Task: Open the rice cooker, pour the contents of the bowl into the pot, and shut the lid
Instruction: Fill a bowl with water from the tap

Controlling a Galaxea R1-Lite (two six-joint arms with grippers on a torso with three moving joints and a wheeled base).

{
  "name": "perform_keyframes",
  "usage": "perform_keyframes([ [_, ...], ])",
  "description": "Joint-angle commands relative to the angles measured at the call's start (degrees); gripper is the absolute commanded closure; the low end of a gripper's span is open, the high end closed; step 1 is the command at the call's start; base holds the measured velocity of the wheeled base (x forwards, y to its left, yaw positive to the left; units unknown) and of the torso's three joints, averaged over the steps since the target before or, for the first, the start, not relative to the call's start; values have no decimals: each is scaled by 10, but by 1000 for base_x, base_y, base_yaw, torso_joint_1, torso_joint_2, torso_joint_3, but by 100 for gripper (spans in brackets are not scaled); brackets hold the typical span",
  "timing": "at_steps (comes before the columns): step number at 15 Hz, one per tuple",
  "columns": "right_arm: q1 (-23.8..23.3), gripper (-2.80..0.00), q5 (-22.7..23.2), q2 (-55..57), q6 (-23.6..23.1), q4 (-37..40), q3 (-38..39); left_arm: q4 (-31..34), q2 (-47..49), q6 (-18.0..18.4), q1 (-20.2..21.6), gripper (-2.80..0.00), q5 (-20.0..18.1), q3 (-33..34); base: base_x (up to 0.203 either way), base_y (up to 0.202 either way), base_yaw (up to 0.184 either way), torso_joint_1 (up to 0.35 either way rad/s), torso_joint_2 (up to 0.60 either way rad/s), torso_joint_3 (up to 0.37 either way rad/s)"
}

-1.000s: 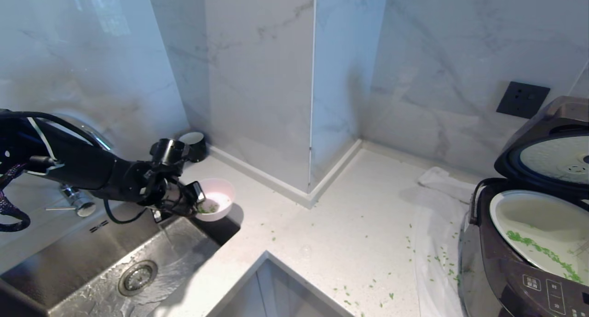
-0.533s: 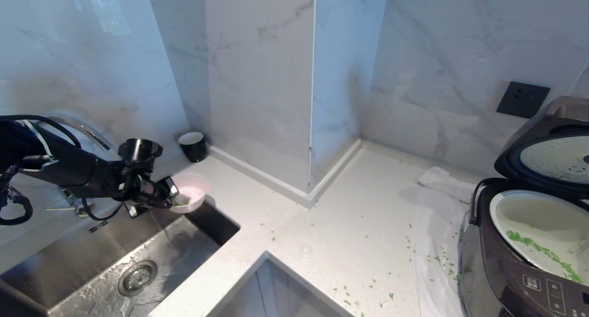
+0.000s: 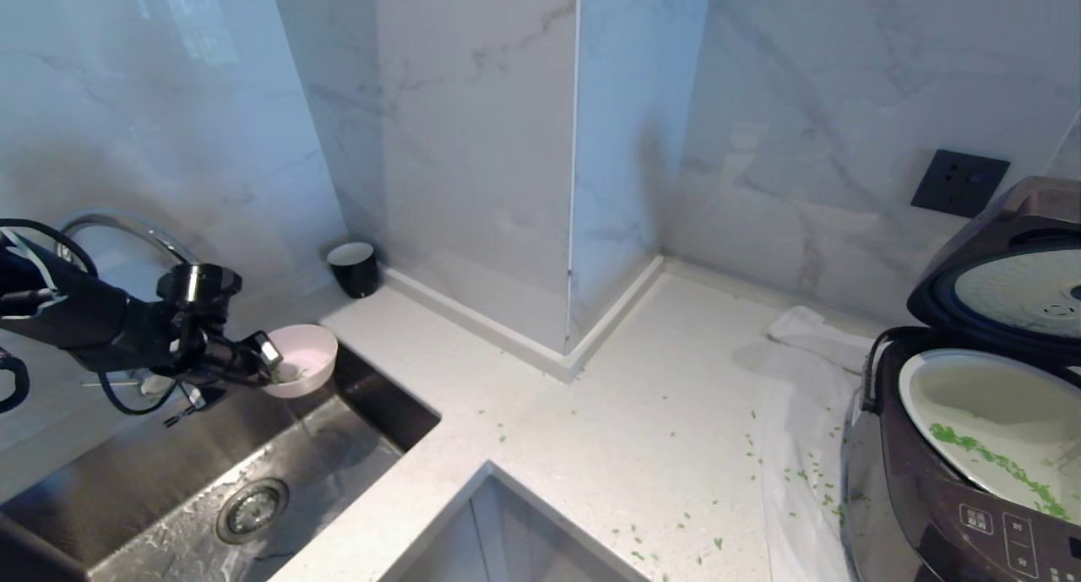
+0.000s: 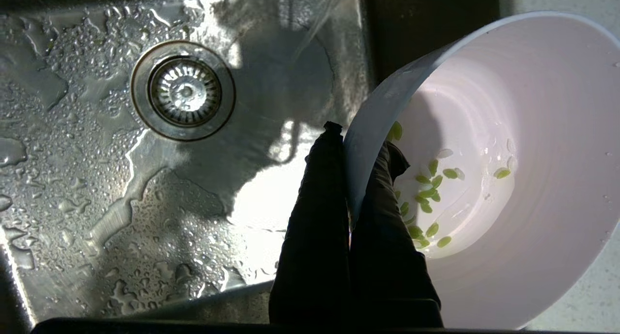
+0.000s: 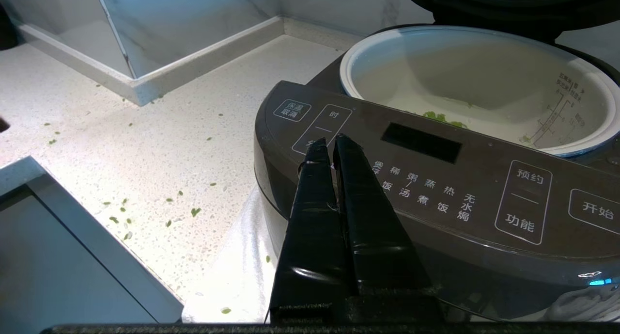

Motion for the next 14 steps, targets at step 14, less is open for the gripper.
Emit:
perform_keyframes([
  [14,0,0,0,0,0,0,0,1,27,19,86,0,-26,-31,0,0,0,0,0,0],
])
